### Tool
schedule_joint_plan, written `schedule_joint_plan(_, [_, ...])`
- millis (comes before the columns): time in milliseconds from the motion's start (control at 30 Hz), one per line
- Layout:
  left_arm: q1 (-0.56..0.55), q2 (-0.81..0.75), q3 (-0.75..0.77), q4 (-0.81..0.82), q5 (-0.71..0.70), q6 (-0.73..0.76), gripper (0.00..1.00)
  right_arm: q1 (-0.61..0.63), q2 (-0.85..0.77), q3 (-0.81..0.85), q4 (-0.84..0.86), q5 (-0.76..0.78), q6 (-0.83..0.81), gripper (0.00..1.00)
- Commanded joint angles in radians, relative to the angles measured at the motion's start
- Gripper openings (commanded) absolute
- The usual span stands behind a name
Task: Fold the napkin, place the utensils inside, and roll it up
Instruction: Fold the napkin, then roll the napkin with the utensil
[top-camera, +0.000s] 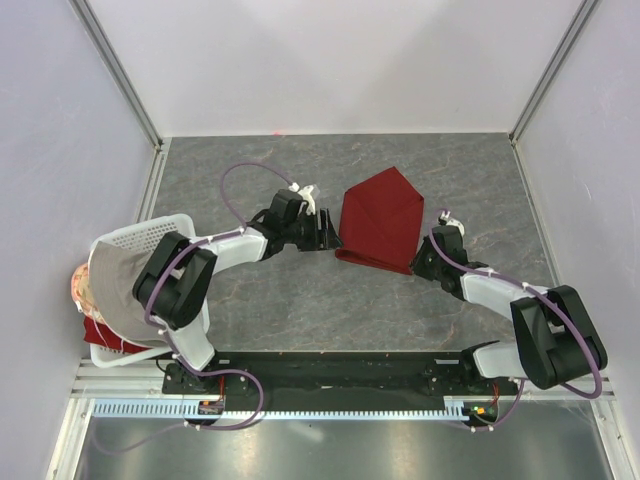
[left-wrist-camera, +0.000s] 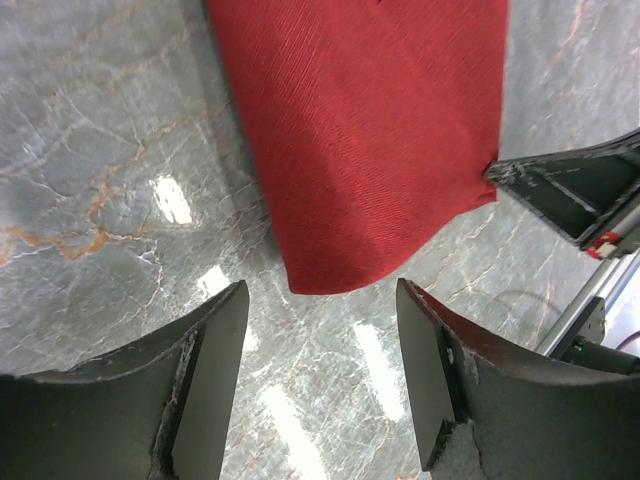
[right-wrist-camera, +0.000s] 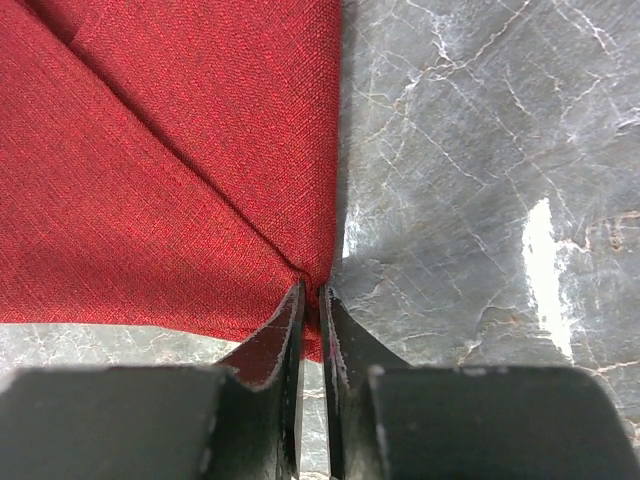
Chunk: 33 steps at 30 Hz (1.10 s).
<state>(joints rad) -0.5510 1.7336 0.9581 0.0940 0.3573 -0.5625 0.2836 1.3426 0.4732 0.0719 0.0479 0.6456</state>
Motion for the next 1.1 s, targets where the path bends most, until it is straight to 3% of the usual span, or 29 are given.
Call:
schedule_joint_plan(0, [0.002,0.046,0.018,0.041,0.046,-0.048,0.67,-0.003,0.026,0.022,0.022,-0.013,-0.012,0.14])
schedule_joint_plan(433, [0.002,0.072,-0.035,0.205,0.055,-0.157,0.66,-0.003,0.035,0.021,0.026,-0.022,-0.020,0.14])
schedule_joint_plan(633, [0.003,0.127,-0.001,0.197,0.043,-0.171,0.66,-0.003,0.038,0.015,0.032,-0.029,-0.020,0.14])
schedule_joint_plan(1067, [0.003,0.185,0.005,0.249,0.051,-0.180,0.50,-0.003,0.061,0.012,0.048,-0.045,-0.020,0.14])
